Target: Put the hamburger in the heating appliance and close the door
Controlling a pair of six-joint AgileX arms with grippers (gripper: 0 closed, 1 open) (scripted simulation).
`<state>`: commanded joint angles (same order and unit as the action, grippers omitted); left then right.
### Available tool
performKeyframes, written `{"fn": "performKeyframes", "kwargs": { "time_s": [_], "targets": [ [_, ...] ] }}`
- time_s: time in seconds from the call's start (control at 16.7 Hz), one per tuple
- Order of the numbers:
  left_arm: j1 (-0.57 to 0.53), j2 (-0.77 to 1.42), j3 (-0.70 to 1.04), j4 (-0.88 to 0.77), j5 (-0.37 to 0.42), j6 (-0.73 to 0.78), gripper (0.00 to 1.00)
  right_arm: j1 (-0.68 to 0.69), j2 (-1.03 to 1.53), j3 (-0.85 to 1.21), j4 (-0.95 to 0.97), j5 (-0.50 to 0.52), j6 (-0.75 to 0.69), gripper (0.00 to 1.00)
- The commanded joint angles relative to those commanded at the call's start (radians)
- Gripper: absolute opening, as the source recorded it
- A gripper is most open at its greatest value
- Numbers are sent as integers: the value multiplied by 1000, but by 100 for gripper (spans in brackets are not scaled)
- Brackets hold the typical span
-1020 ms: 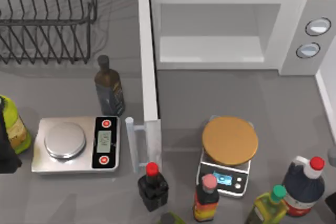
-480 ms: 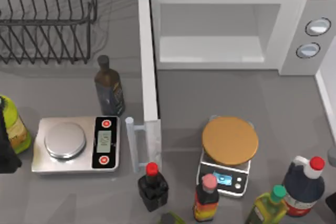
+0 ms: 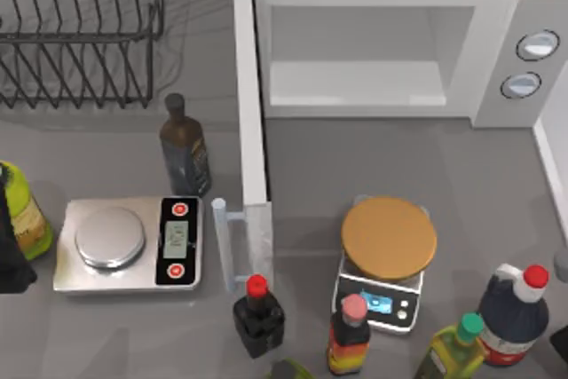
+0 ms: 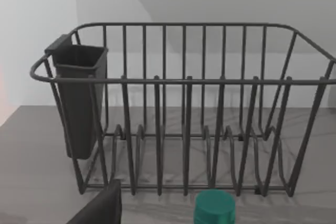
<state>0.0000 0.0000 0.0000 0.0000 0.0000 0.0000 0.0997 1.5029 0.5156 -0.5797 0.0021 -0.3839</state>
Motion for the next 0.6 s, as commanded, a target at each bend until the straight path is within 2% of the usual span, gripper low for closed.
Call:
{"fn": "performKeyframes", "kwargs": {
  "time_s": [0.06, 0.12, 0.54, 0.6],
  "targets": [
    [0, 0, 0, 0, 0, 0, 100, 0, 0, 0, 0, 0, 0, 2],
    [0, 0, 0, 0, 0, 0, 100, 0, 0, 0, 0, 0, 0, 0],
    [0, 0, 0, 0, 0, 0, 100, 0, 0, 0, 0, 0, 0, 0],
    [0, 0, 0, 0, 0, 0, 100, -5, -78, 47, -108, -10, -6, 0]
  ]
}}
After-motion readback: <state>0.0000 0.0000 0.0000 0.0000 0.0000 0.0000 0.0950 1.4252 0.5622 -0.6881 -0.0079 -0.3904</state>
